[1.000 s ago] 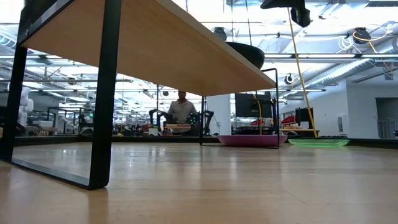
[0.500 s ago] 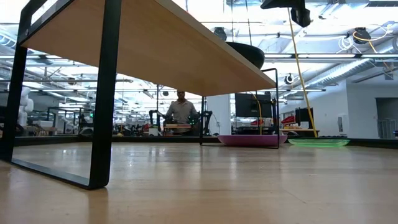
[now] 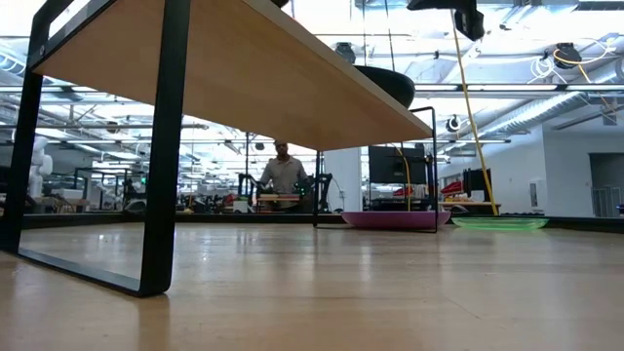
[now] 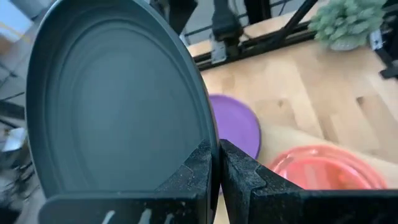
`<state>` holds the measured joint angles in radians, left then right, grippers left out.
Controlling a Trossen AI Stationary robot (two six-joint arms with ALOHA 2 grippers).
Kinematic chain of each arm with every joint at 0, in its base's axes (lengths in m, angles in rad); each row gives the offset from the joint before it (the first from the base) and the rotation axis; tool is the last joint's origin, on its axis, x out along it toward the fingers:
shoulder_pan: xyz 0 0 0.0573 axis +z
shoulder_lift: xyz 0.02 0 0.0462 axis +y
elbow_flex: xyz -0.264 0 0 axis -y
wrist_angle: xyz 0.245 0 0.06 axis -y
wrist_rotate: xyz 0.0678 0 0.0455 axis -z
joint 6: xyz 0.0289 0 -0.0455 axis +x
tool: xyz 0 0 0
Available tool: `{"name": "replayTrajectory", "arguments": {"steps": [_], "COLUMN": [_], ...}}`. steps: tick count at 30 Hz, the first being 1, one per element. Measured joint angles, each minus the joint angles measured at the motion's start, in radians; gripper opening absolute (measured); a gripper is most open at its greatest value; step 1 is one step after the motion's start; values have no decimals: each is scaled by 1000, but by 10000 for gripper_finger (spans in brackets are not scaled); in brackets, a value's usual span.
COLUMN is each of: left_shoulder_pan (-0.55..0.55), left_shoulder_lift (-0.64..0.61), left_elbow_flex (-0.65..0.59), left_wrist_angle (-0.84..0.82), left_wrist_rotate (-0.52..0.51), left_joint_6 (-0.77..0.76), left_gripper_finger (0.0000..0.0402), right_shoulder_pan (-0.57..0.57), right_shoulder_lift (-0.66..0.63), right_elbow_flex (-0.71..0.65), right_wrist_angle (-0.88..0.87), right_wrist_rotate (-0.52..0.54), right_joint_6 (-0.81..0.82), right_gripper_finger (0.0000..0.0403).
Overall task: Place and stack plates onto a shelf
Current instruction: Stack the black plate on top of the purple plate on the shelf
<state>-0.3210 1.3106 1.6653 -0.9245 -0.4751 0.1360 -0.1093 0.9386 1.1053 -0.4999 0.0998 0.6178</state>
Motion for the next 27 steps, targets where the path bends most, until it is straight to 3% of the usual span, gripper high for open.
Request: {"name": "replayTrajectory", "arguments": {"steps": [6,15,22,27], "left_shoulder_pan": [46,77,73,85], "left_shoulder_lift": [49,79,78,77], "left_elbow_flex": [0,-1,-1,-1], "left_wrist_angle": [45,15,-38,-45], "left_wrist_rotate": [172,373,428,434], "left_joint_6": [7,-14,0,50], "left_gripper_finger": [26,26,26,26], "right_shoulder_pan": [3,104,165,179], "right_shoulder_lift": [-6,4,132,283], "right_elbow_flex": [0,39,324,625], "right_wrist_angle": [85,239,118,-46], "right_wrist_rotate": [-99,-96,-49,-106], "right_joint_6": [-12,57,-59,-177], "right_gripper_finger": [0,0,0,9]}}
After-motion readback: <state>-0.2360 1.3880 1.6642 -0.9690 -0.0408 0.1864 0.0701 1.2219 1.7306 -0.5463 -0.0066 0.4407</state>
